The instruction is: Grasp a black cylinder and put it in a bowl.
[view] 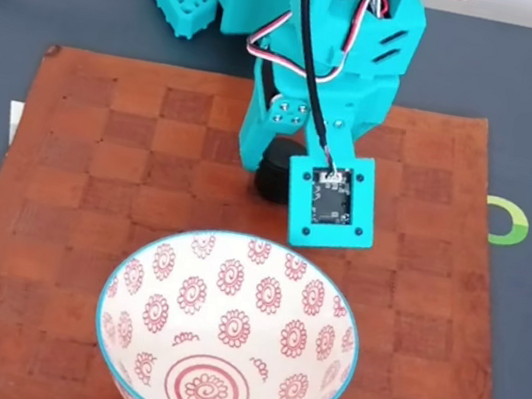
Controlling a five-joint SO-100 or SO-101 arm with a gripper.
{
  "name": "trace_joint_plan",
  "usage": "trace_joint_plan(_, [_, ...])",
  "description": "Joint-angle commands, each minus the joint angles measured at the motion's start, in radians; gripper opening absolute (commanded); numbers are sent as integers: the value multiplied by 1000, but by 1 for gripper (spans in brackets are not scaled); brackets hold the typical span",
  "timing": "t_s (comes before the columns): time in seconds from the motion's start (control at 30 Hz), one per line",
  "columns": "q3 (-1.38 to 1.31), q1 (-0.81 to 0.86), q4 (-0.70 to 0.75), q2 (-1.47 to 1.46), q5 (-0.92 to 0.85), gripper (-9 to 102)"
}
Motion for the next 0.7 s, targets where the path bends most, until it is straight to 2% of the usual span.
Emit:
trace_joint_plan(0.0, [-52, 3, 9, 11, 0, 14])
trace_joint_plan(0.27, [-77, 0, 74, 11, 20, 10])
trace_joint_plan(0.5, [-247, 2, 261, 11, 20, 10])
trace_joint_plan(0.67, [-342, 2, 273, 11, 11, 10])
